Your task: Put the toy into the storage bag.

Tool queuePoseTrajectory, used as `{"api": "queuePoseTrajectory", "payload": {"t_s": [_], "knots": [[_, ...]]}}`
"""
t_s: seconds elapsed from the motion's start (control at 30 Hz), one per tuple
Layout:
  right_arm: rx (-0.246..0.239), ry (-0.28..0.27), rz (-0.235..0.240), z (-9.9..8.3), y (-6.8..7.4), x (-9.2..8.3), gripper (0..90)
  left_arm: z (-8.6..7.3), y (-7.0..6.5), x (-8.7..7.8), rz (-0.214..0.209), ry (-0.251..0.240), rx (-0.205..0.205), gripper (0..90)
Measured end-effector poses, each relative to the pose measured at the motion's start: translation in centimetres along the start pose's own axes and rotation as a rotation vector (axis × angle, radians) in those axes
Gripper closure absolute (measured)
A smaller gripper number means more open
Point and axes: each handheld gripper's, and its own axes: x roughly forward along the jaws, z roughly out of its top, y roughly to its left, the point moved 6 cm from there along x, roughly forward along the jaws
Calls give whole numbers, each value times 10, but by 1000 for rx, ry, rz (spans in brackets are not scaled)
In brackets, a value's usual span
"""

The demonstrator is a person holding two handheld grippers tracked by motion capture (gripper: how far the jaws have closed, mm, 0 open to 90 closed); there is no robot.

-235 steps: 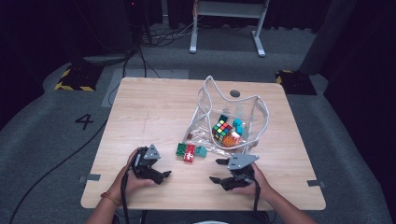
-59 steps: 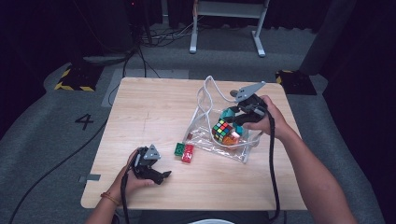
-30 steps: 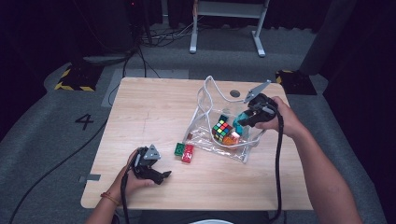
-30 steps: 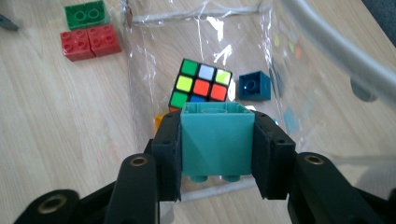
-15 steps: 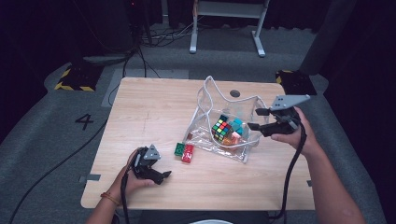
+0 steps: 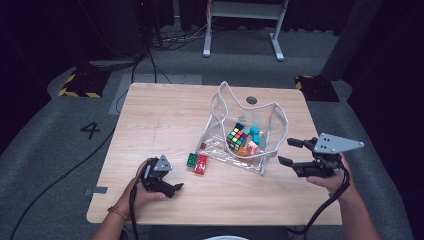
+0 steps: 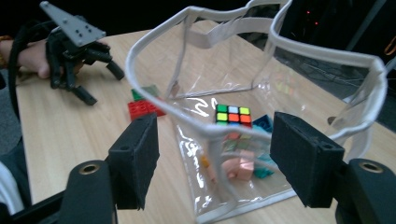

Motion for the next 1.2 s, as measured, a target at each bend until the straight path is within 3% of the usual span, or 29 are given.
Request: {"api": "queuePoseTrajectory", "payload": {"t_s": [0.23,0.43,0.6,0.87,1.0,1.2], "knots": [[-26,-5,76,-15,31,-1,322,0,0,0,0,-2,0,48],[-53,30,123,-28,54,21,329,0,0,0,-4,0,-1,48],[-60,50,139,-40,67,50,335,0,-1,0,-4,0,-2,48],[-77,102,232,-48,90,103,337,0,0,0,-6,0,-1,48],[-122,112,263,-41,100,137,340,0,0,0,-7,1,-2,48],[-227,179,273,-35,117,191,343,0,0,0,-7,1,0,48]]}}
